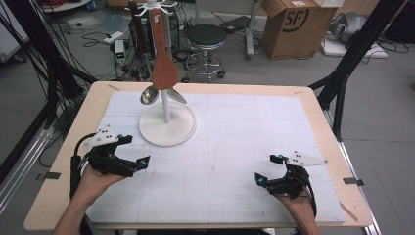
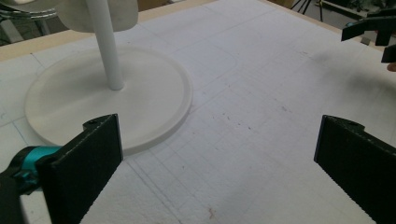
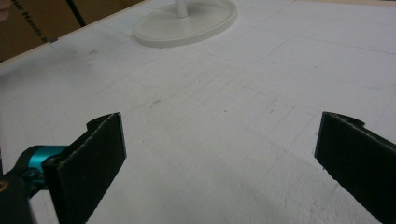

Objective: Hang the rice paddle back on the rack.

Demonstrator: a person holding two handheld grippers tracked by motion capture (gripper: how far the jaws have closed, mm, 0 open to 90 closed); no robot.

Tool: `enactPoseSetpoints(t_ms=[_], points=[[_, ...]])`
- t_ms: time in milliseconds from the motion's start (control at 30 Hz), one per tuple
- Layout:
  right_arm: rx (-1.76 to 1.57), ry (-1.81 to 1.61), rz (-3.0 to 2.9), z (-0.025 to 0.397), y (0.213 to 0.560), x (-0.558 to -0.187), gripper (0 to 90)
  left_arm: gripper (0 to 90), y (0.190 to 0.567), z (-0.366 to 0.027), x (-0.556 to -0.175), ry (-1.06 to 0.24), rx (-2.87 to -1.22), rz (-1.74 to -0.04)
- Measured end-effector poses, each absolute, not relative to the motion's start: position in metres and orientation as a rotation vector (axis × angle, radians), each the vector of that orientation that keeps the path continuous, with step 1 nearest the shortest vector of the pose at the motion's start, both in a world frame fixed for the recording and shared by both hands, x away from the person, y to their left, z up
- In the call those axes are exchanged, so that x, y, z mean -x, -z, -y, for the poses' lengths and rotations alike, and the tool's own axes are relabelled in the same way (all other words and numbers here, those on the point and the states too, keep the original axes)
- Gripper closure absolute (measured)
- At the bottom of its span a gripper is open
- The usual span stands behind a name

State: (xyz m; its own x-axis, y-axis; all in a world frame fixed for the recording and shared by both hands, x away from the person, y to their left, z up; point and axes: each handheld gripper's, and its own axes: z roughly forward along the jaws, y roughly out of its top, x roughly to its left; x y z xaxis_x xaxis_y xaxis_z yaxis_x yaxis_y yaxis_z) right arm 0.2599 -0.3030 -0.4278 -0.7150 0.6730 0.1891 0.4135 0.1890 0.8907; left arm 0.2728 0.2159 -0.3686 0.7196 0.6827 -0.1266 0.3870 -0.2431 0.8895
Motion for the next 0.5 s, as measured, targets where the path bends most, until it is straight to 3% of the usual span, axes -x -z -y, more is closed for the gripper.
enactPoseSetpoints(t_ms=[500], points=[[-1.048, -1.524, -2.230, 0.304, 0.430, -0.259, 1.1, 1.7, 0.390, -0.218, -0.263, -0.350, -1.886, -0.863]])
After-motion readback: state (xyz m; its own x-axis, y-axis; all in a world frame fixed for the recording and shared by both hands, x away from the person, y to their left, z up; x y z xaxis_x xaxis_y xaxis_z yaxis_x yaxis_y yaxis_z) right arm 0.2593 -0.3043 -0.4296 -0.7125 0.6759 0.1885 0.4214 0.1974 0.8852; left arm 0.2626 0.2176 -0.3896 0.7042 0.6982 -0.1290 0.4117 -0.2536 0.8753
